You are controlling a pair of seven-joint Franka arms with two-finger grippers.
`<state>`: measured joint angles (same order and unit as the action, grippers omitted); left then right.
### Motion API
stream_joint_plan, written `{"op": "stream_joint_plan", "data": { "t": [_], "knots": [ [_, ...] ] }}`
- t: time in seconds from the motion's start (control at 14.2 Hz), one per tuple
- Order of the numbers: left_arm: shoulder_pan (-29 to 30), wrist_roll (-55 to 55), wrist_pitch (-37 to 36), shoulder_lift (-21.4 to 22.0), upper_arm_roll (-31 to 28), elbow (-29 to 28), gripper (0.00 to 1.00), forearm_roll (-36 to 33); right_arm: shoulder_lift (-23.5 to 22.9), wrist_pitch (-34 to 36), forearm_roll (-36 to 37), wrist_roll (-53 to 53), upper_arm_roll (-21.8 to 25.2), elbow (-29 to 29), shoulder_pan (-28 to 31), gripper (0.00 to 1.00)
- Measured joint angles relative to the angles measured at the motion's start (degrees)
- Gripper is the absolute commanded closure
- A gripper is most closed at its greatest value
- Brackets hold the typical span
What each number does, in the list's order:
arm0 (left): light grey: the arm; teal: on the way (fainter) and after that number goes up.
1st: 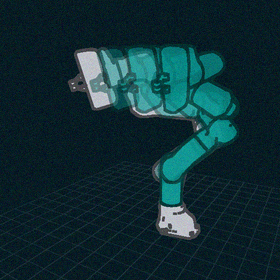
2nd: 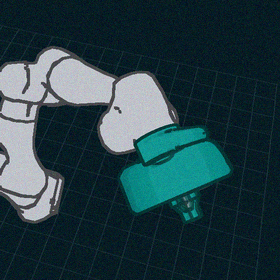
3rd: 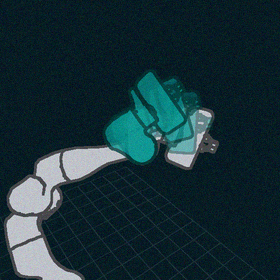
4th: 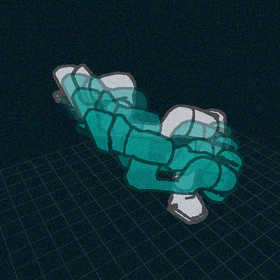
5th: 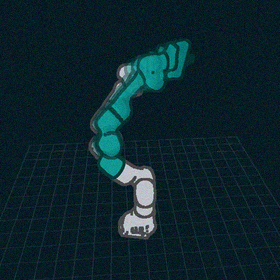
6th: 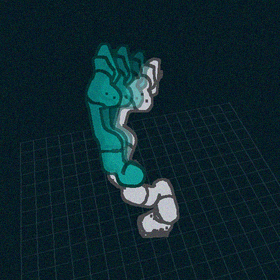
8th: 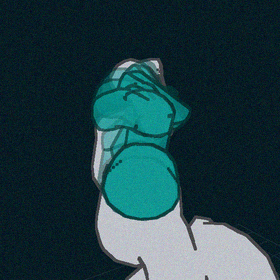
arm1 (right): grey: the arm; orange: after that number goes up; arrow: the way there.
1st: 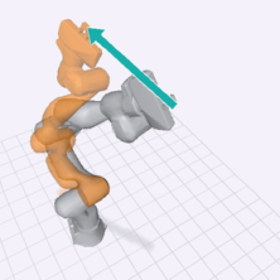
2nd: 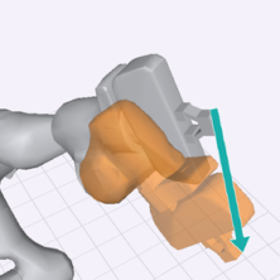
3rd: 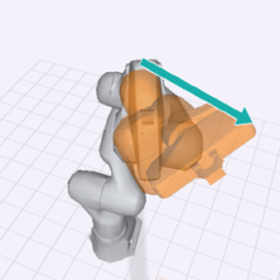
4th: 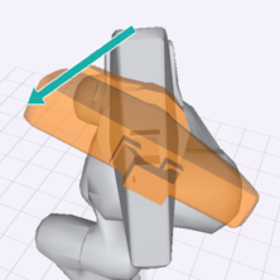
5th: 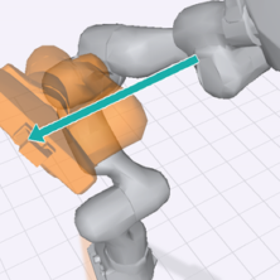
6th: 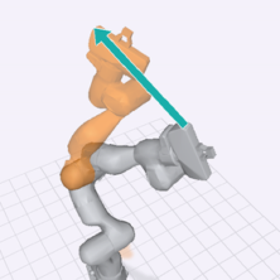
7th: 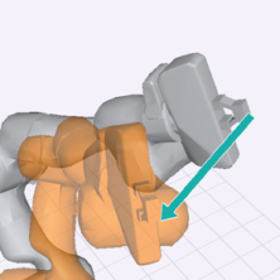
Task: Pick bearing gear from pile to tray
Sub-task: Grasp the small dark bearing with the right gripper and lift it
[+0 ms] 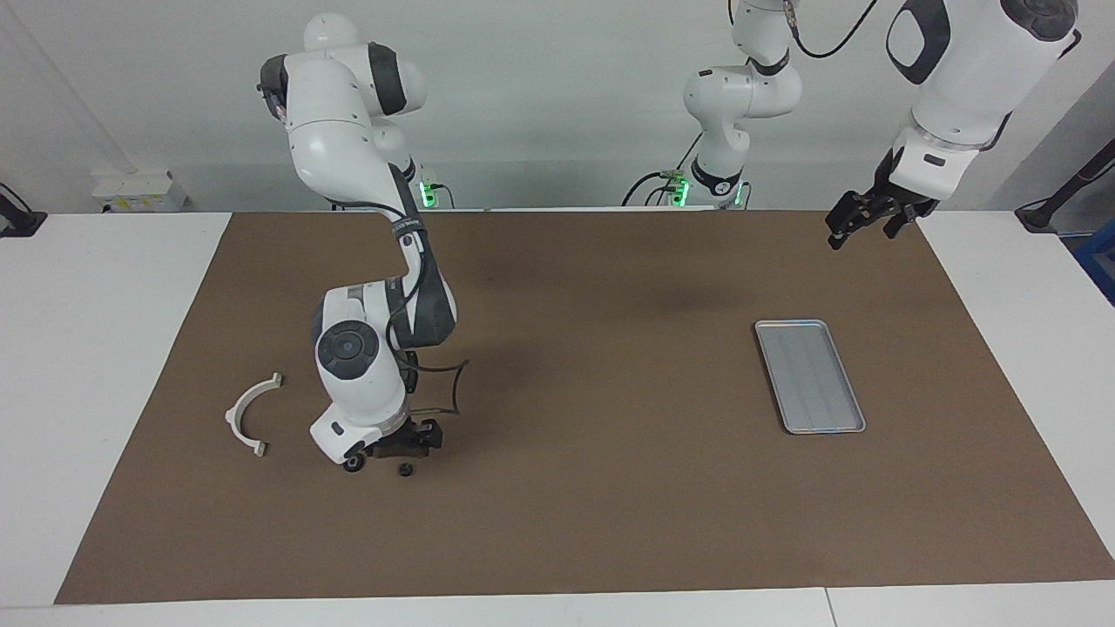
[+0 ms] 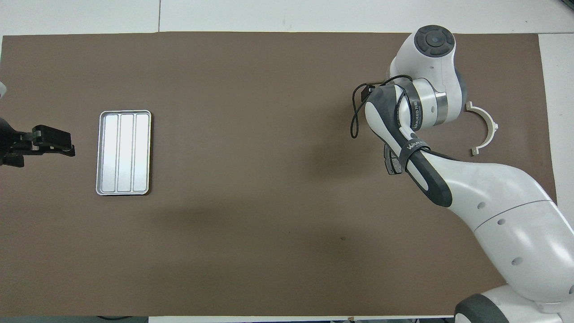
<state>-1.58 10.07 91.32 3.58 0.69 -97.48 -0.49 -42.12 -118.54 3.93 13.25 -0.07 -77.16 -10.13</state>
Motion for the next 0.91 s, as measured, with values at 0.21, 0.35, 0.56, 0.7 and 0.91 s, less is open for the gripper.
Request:
{"op": "stream_joint_plan", "data": {
  "t": [0.21,0.35,0.56,0.7,0.91],
  "knots": [
    [0.0,0.0,0.0,0.0,0.0,0.0,0.00,0.0,-1.1,-1.6,0.0,0.1,0.1,0.7,0.0,0.00],
    [0.0,0.0,0.0,0.0,0.0,0.0,0.00,0.0,-1.8,-2.2,0.0,0.1,0.2,0.9,0.0,0.05],
    [0.0,0.0,0.0,0.0,0.0,0.0,0.00,0.0,-1.9,-2.3,0.0,0.8,0.3,1.5,0.0,0.12],
    [0.0,0.0,0.0,0.0,0.0,0.0,0.00,0.0,-2.0,-2.3,0.0,1.2,0.3,2.1,0.0,0.16],
    [0.0,0.0,0.0,0.0,0.0,0.0,0.00,0.0,-2.3,-2.5,0.0,1.5,0.4,2.6,0.0,0.23]
  ]
}}
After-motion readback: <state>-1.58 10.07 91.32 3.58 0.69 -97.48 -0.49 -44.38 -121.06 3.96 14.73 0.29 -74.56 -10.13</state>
